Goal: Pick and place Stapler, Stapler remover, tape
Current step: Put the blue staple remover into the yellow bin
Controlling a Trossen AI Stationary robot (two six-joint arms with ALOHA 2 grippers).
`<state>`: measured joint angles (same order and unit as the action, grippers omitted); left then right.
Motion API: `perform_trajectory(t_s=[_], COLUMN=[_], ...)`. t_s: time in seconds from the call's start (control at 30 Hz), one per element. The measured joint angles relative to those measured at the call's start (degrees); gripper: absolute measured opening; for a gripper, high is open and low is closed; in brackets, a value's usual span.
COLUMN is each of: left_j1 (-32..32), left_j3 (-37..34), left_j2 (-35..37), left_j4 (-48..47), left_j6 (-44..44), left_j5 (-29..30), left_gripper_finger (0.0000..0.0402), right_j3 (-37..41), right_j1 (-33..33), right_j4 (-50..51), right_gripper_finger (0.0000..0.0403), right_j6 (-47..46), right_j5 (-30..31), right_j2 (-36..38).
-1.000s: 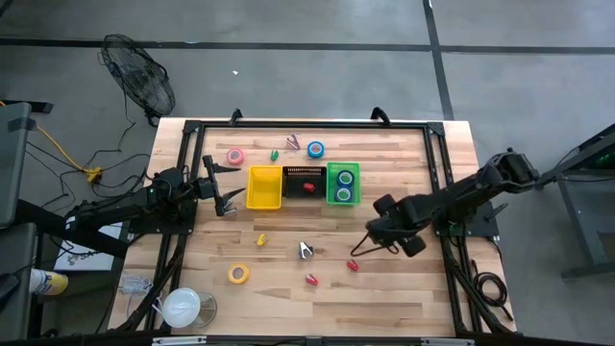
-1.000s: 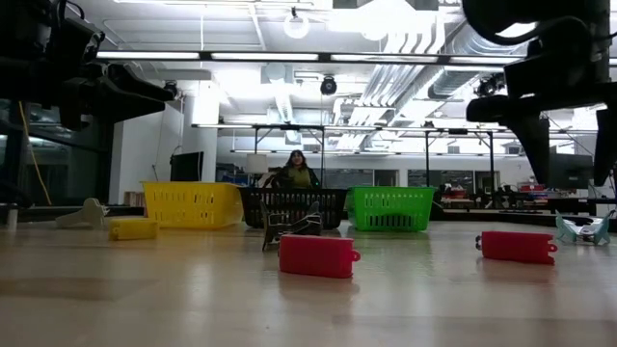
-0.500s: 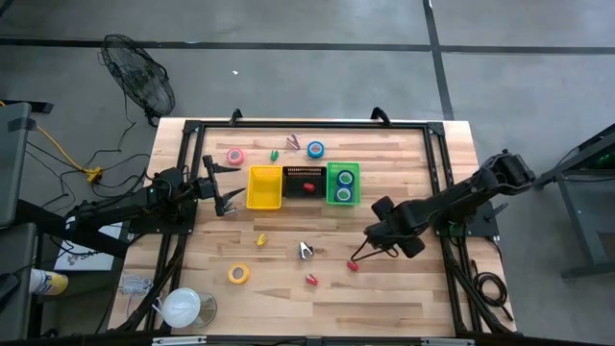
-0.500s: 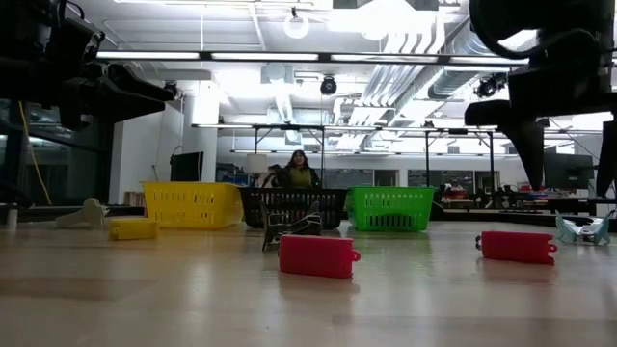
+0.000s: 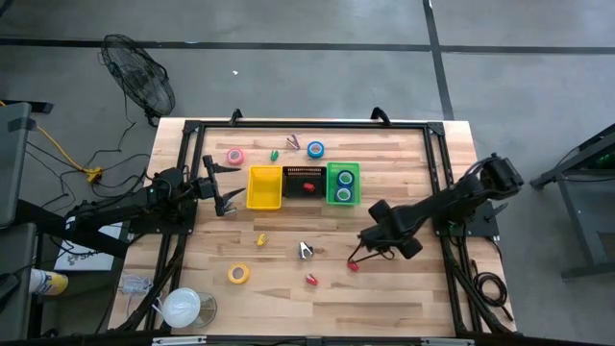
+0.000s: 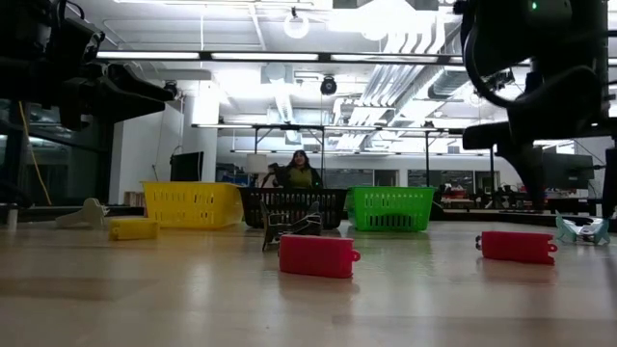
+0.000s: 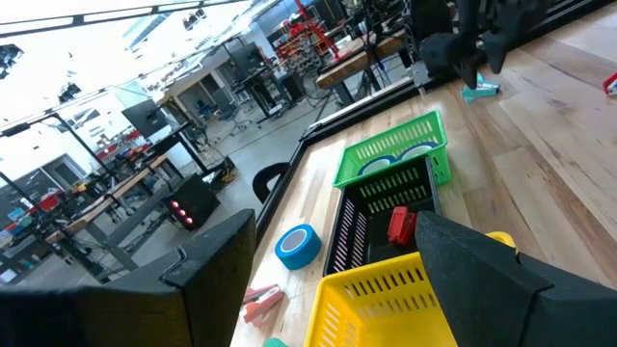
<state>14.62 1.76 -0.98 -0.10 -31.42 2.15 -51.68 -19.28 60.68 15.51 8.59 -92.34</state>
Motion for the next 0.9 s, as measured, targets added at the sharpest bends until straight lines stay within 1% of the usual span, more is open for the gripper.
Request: perform_trajectory(t_s=[0.27,0.63,0.8,0.9], left_j1=[0.0,0.0,0.0,0.0], left_j3=[0.0,0.0,0.0,0.0], left_j2=[0.0,0.0,0.0,0.0], left_j4=[0.0,0.0,0.0,0.0], left_j6=[0.0,0.0,0.0,0.0], left_j5=[0.0,0.0,0.0,0.0], left_gripper_finger=[0.0282,0.0282,0.0282,0.0282], right_j3=[0.0,0.0,0.0,0.0], right_j1=[0.3,0.3,0.3,0.5], right_j4=[3.1,2.4,2.5,2.7], right_gripper_finger=[0.0239,0.0239,0.0239,0.0239], right_j6=[0.2,4.1,6.3,6.9], right_j5=[0.1,0.0,-1.6,-0.4], right_j2=[-2.2,-2.3,-4.4,-5.2])
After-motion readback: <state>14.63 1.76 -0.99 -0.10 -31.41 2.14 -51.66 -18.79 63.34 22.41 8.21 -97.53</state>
